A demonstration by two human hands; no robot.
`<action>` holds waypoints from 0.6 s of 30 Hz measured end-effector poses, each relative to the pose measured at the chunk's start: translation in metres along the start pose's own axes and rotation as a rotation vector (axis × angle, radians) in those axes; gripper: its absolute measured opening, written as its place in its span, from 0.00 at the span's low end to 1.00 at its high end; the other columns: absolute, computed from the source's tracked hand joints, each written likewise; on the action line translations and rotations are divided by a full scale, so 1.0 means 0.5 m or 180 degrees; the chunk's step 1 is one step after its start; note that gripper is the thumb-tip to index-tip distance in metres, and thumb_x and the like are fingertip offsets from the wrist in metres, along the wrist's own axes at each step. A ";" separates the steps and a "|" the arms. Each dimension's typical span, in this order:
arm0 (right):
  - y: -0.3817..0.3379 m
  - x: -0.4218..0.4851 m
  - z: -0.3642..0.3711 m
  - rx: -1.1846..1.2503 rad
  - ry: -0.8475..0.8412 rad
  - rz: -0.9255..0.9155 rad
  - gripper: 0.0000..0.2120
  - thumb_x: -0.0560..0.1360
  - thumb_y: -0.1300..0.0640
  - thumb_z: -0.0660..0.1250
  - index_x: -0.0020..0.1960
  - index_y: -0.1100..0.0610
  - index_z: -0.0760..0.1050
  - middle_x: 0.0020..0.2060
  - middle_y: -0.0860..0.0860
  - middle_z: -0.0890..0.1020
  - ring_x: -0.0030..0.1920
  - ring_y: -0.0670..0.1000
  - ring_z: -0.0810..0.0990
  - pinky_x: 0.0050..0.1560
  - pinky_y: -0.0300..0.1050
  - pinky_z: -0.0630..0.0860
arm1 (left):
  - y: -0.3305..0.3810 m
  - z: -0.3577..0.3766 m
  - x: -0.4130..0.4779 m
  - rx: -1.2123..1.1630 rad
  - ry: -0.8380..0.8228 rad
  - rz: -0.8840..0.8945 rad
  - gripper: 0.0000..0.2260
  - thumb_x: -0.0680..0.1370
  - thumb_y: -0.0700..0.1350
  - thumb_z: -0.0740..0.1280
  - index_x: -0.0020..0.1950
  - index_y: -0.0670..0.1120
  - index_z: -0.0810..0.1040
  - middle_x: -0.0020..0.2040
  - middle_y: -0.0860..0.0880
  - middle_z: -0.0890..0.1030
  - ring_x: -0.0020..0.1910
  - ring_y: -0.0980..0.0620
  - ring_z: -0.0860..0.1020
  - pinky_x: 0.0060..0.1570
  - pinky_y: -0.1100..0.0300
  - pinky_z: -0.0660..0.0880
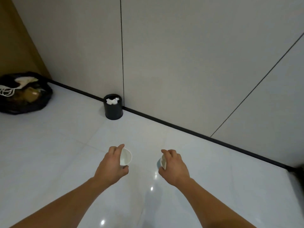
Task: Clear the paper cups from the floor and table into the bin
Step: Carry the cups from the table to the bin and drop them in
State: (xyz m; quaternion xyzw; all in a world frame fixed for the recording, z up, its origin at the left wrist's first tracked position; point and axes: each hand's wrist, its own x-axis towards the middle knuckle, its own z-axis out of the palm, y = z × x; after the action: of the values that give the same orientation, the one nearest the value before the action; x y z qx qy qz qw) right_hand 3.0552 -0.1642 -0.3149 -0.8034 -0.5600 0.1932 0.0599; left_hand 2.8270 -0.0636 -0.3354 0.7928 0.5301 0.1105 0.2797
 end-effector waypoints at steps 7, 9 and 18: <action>-0.125 0.187 0.036 -0.0160 -0.0343 -0.0358 0.33 0.75 0.49 0.64 0.77 0.48 0.55 0.70 0.48 0.63 0.68 0.52 0.64 0.63 0.43 0.71 | -0.118 -0.054 0.131 -0.0275 0.0096 -0.0448 0.39 0.70 0.52 0.72 0.76 0.54 0.56 0.66 0.51 0.64 0.60 0.49 0.72 0.55 0.53 0.75; -0.148 0.254 0.038 -0.0171 -0.0392 -0.0486 0.33 0.75 0.49 0.64 0.77 0.48 0.55 0.71 0.48 0.63 0.68 0.51 0.64 0.63 0.43 0.70 | -0.132 -0.058 0.185 -0.0316 0.0139 -0.0463 0.39 0.71 0.53 0.71 0.76 0.54 0.55 0.66 0.51 0.64 0.60 0.50 0.71 0.56 0.54 0.75; -0.269 0.651 -0.007 -0.0185 -0.0494 -0.1063 0.34 0.76 0.48 0.65 0.77 0.49 0.54 0.70 0.49 0.63 0.67 0.51 0.65 0.63 0.42 0.72 | -0.210 -0.182 0.471 -0.0142 0.0515 -0.0889 0.37 0.70 0.53 0.72 0.75 0.52 0.59 0.66 0.52 0.65 0.61 0.49 0.72 0.57 0.54 0.74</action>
State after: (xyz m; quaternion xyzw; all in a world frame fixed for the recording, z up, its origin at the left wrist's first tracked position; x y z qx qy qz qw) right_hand 3.0357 0.1859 -0.3491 -0.6834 -0.6939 0.2257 0.0245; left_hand 2.7996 0.2081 -0.3480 0.6935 0.6534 0.1457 0.2662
